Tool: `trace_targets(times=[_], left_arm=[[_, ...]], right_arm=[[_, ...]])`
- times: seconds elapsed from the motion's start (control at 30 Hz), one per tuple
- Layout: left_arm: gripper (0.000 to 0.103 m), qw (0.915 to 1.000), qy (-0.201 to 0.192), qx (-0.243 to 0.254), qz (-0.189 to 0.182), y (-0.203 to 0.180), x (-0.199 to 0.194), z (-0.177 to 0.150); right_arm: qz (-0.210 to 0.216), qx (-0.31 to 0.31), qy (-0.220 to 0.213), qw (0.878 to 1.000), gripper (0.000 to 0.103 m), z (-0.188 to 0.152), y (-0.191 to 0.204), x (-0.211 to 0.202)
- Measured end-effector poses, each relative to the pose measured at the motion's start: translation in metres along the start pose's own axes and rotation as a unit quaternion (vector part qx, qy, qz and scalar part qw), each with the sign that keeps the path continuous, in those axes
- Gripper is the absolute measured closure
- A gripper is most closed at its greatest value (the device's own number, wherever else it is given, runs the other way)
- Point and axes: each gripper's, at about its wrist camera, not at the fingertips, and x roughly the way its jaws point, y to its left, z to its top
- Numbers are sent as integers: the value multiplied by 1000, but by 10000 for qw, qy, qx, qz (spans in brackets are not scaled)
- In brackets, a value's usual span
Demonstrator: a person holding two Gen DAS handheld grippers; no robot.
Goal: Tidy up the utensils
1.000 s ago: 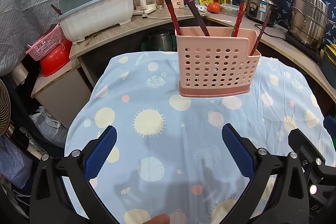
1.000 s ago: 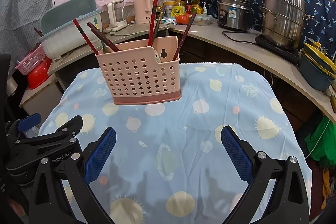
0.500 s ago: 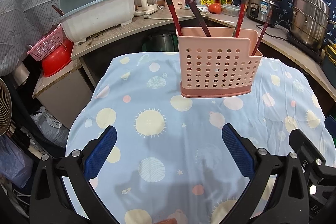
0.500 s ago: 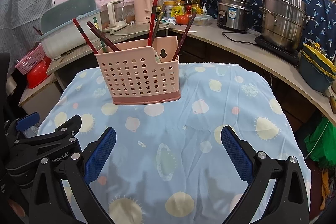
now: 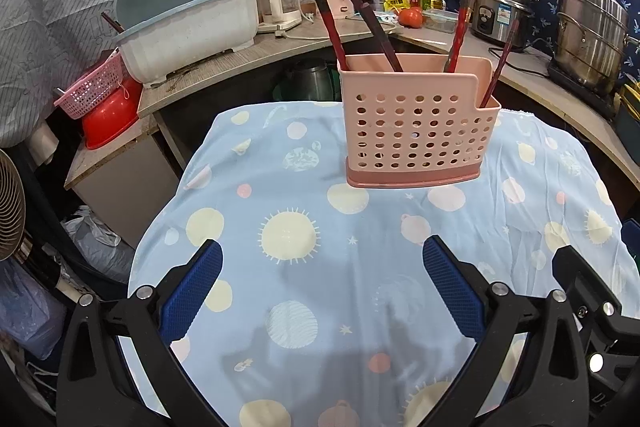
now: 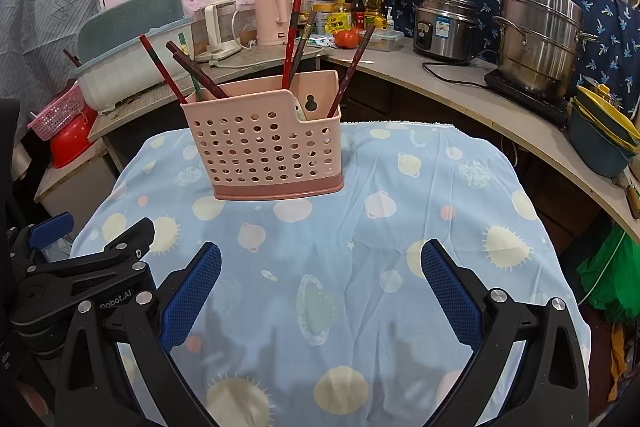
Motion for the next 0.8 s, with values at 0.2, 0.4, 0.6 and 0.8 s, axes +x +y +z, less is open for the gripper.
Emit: trace_targets(times=[0.2,0.4,0.6,0.8], left_arm=[[7,10000,-21,-15,43,-1,-2,0],[7,10000,-26,-15,76,-2,-2,0],[7,10000,-37,-22,88,-1,-2,0],[7,9999,-44,-16,102,-2,-2,0]], right_arm=[[-13,-10,-17,10000,6,0,0,-1],[-18,-14,-18,10000,6,0,0,-1],[-14,-15,-19,10000,6,0,1,-1],[-23,-19,-25,10000,6,0,0,-1]])
